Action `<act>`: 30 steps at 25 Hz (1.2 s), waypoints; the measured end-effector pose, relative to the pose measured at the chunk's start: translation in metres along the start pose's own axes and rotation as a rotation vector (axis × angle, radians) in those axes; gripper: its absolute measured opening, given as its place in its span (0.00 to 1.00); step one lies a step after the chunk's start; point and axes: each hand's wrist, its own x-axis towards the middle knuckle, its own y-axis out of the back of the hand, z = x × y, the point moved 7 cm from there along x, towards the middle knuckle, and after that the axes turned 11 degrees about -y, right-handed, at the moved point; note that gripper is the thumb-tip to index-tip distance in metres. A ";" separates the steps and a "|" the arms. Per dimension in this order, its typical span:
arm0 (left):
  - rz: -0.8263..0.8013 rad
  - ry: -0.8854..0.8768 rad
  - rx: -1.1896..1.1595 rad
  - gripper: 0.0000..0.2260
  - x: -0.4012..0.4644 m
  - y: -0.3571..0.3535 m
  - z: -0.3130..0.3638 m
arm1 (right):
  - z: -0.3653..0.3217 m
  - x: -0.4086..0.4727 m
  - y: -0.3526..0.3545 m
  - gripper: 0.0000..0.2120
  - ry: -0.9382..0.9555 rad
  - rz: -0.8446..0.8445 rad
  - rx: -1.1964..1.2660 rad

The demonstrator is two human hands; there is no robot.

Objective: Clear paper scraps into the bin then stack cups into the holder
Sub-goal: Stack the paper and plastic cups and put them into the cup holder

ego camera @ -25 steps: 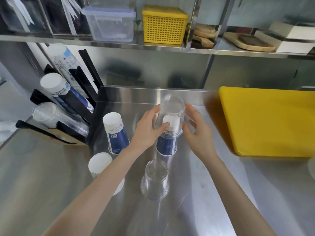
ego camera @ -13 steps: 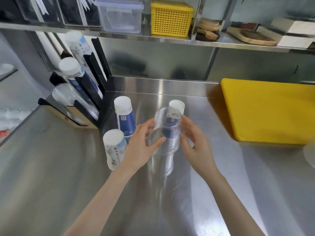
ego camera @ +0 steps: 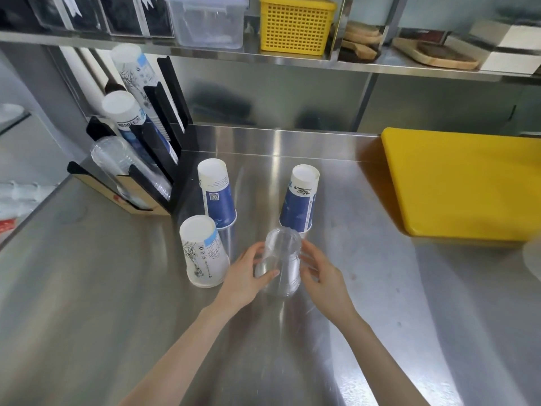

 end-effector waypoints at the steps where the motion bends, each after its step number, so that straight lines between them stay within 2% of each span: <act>1: -0.013 0.001 0.012 0.26 0.002 0.000 -0.001 | 0.001 0.001 0.000 0.22 -0.002 -0.001 -0.006; 6: -0.126 -0.047 0.031 0.30 0.017 0.006 0.009 | 0.004 0.015 0.007 0.21 -0.029 0.011 -0.015; 9: -0.103 -0.080 0.002 0.29 0.035 0.023 0.024 | 0.005 0.033 0.018 0.22 -0.061 0.051 -0.045; 16: -0.128 -0.229 0.305 0.27 0.117 0.031 0.066 | -0.006 0.098 0.038 0.24 -0.077 0.102 -0.119; 22: -0.196 -0.210 0.313 0.31 0.166 0.004 0.071 | -0.003 0.142 0.039 0.29 -0.116 0.091 -0.158; 26: -0.249 -0.217 0.417 0.28 0.174 -0.007 0.065 | -0.007 0.149 0.038 0.23 -0.070 0.137 -0.145; 30: -0.158 -0.257 0.421 0.23 0.172 0.003 0.072 | -0.021 0.142 0.037 0.19 -0.023 0.157 -0.089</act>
